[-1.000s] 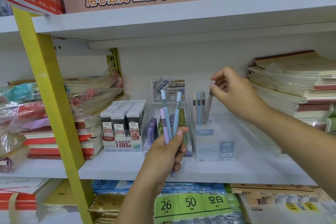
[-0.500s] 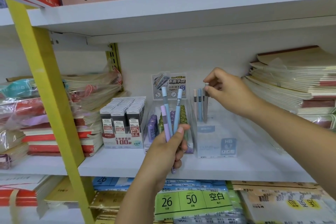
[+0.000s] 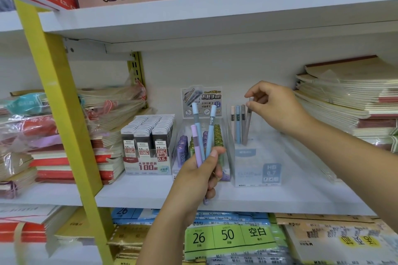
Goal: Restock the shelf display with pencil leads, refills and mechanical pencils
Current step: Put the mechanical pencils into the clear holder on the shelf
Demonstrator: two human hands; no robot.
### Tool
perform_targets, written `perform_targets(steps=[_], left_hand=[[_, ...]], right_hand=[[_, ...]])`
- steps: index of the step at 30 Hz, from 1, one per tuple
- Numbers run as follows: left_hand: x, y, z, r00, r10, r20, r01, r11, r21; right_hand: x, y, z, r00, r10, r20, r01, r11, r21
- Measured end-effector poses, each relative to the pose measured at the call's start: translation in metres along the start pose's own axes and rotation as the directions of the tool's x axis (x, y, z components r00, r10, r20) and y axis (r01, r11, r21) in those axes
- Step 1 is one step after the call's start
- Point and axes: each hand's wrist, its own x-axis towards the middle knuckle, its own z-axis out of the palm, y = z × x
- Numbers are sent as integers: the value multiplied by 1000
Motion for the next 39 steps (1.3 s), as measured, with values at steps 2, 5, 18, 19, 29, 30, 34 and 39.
perform_targets(steps=[2,5,18,19,29,30,34,39], left_hand=[[0,0,0,1000,1,-3,-1,1000,0],[0,1,0,1000,1,-4,-1,1000,8],[-2,5,0,1000,-11,22,11,1000,2],[-2,5,0,999,-10,34,10,1000,5],[-6,7,3,996,-14,91,9,999,48],[-5,6,2,996,-10,83,7,999,45],[-5,5,-3,999,1,49,-4,998,65],[-5,4,-4,999,-4,41,1,997,83]], right_hand=[[0,0,-2,1000,-2,4,2,1000,-14],[-2,-2,-1,999,-5,43,5,1000,-9],[-14,-18,3,986,-156,54,165,928,-333],[-18,-25,3,992,-117,52,124,980,-154],[-39,-58,8,965,88,247,-215,806,551],[-36,-57,5,979,114,170,-194,783,591],[-23,-49,-11,984,81,-159,12,858,513],[-19,-37,-11,998,-31,-56,42,978,206]])
